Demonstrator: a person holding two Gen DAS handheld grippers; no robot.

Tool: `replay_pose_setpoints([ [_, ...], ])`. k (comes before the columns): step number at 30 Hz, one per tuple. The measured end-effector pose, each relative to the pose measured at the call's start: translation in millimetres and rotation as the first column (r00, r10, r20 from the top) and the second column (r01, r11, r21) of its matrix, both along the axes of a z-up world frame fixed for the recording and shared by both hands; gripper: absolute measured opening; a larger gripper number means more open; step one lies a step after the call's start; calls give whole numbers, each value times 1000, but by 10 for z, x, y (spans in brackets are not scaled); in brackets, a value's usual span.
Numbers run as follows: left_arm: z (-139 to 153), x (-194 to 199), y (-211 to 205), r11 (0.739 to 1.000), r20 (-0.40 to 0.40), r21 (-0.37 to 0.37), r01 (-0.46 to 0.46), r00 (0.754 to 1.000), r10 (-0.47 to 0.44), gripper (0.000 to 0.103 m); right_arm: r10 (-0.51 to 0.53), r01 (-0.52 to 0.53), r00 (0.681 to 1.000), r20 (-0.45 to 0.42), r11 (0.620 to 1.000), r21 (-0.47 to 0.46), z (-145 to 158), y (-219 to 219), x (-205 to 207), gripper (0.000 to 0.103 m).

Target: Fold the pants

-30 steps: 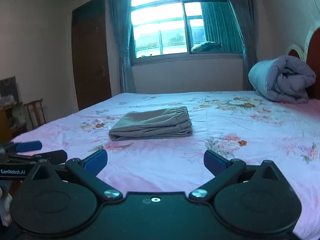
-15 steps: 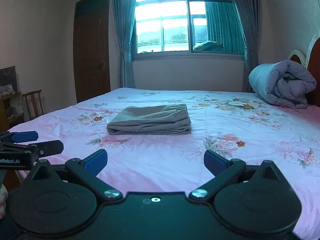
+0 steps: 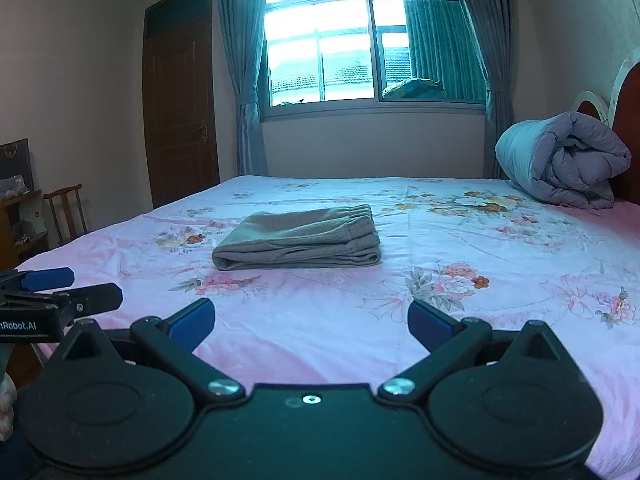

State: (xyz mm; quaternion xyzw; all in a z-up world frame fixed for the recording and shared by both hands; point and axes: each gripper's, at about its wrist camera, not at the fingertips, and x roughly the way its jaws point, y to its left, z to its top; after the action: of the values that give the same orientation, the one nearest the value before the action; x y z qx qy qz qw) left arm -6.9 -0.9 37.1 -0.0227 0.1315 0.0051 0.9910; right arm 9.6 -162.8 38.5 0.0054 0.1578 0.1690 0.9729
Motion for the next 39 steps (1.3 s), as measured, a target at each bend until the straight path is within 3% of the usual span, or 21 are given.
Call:
replay_pose_setpoints([
  [39, -14, 2, 53, 1000, -4, 0, 3, 1000, -3, 103, 4, -4, 1000, -4, 1000, 1, -6, -15, 13, 97],
])
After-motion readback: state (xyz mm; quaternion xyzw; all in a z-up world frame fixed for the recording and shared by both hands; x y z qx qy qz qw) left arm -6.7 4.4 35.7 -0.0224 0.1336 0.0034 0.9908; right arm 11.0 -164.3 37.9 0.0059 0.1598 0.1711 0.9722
